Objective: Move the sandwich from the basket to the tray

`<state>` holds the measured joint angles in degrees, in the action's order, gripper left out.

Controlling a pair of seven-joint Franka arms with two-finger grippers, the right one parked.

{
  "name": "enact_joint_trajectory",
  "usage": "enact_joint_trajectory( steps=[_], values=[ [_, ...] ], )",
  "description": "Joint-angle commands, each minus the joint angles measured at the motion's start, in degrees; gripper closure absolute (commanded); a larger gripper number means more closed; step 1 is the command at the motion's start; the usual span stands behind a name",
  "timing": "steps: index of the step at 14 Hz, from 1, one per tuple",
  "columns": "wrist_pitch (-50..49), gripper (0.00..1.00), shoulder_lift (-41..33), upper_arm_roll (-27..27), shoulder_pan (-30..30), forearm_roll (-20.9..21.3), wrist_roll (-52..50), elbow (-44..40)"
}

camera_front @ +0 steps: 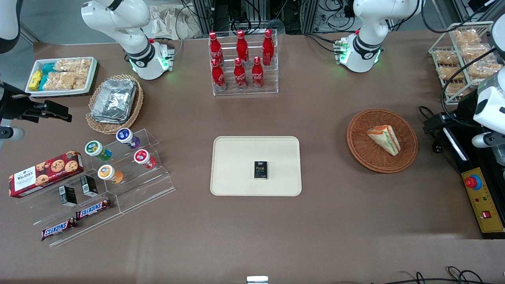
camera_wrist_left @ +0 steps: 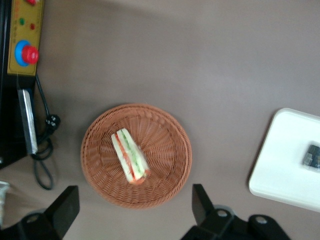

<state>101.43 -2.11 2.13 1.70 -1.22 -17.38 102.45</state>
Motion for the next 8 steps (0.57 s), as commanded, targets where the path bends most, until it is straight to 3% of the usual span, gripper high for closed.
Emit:
enact_joint_trajectory(
  steps=[1,3,8],
  values=[
    [14.20,0.00,-12.03,-0.37,-2.74,0.07,-10.72,22.83],
    [16.50,0.00,-11.52,-0.46,-2.93,0.60,-14.25,26.64],
    [34.93,0.00,-7.75,-0.81,-2.49,1.48,-28.92,38.51]
  ],
)
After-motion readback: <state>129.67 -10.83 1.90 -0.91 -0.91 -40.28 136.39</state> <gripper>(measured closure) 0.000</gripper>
